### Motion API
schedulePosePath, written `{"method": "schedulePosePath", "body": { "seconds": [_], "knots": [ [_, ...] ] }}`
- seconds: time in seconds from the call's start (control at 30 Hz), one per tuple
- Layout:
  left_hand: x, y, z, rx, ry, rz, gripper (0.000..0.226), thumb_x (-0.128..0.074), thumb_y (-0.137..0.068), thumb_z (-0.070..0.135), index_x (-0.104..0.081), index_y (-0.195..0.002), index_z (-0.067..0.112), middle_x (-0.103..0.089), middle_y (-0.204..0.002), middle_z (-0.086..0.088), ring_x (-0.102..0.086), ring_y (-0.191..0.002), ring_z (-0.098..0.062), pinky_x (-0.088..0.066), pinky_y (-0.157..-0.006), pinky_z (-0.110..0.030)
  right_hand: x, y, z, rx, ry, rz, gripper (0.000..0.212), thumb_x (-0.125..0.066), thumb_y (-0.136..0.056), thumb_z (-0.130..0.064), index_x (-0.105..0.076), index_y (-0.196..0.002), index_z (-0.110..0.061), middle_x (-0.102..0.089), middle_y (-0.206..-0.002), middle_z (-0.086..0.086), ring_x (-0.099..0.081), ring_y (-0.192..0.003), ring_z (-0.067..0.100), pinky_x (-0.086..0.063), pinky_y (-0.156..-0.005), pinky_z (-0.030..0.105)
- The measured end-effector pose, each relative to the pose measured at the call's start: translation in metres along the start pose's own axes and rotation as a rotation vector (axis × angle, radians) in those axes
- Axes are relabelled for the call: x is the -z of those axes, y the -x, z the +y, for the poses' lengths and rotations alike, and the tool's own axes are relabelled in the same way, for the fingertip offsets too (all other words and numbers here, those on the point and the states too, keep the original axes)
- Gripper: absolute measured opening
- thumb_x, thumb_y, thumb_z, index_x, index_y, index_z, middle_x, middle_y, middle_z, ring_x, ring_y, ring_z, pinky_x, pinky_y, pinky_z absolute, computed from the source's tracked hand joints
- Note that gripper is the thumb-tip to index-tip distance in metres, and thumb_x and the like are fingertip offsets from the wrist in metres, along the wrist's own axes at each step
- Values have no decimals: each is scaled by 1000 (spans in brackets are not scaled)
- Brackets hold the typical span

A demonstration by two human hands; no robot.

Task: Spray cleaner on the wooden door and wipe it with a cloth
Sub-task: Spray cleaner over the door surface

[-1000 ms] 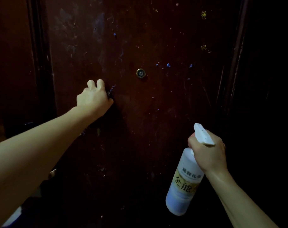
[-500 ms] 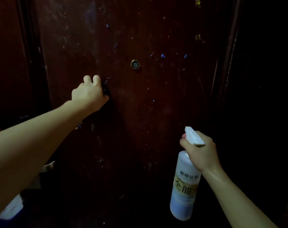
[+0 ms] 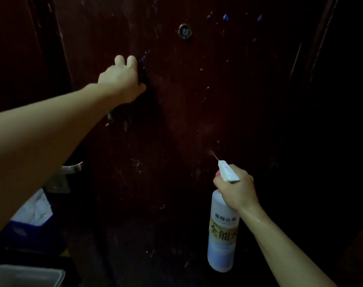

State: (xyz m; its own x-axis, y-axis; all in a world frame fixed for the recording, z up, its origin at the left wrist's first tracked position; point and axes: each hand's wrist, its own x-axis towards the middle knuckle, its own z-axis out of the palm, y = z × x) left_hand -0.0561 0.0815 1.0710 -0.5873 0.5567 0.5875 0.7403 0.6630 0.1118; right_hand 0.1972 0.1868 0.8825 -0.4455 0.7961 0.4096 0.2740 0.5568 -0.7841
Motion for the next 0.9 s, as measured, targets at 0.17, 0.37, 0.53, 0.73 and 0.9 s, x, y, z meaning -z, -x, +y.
{"method": "schedulePosePath", "body": {
  "seconds": [0.17, 0.37, 0.53, 0.73, 0.9],
  "knots": [
    [-5, 4, -4, -25, 2, -9, 51, -60, -90, 31, -33, -129, 9, -36, -127, -21, -49, -108, -44, -37, -73, -45, -16, 12, 16, -17, 49, 2, 24, -62, -79, -14, -49, -59, -14, -53, -56, -1, -50, -53, 13, -39, -48, 25],
    [-20, 13, -8, -54, 28, 13, 48, -62, -89, 31, -36, -123, 10, -38, -123, -19, -50, -104, -39, -37, -71, -42, -29, 20, 30, -51, 50, -22, 10, -64, -78, -15, -58, -71, -18, -60, -64, -3, -57, -61, 11, -39, -49, 16],
    [-35, 21, -13, -85, 63, 42, 45, -63, -87, 29, -39, -119, 9, -39, -120, -18, -49, -102, -37, -37, -69, -42, -41, 25, 33, -68, 27, 18, 18, -63, -80, -17, -54, -65, -15, -58, -61, 1, -55, -56, 14, -42, -48, 24],
    [-49, 30, -18, -112, 97, 68, 41, -63, -87, 27, -41, -116, 9, -39, -116, -16, -47, -99, -34, -37, -67, -40, -55, 29, 31, -55, -9, -19, 10, -66, -77, -19, -58, -76, -24, -61, -69, -4, -59, -65, 12, -50, -57, 29],
    [-56, 32, -24, -163, 104, 93, 39, -62, -87, 26, -42, -114, 8, -40, -115, -16, -47, -101, -35, -37, -66, -39, -65, 33, 31, -20, 59, -34, 15, -63, -78, -21, -52, -67, -22, -57, -61, -3, -57, -56, 12, -50, -53, 34]
  ]
}}
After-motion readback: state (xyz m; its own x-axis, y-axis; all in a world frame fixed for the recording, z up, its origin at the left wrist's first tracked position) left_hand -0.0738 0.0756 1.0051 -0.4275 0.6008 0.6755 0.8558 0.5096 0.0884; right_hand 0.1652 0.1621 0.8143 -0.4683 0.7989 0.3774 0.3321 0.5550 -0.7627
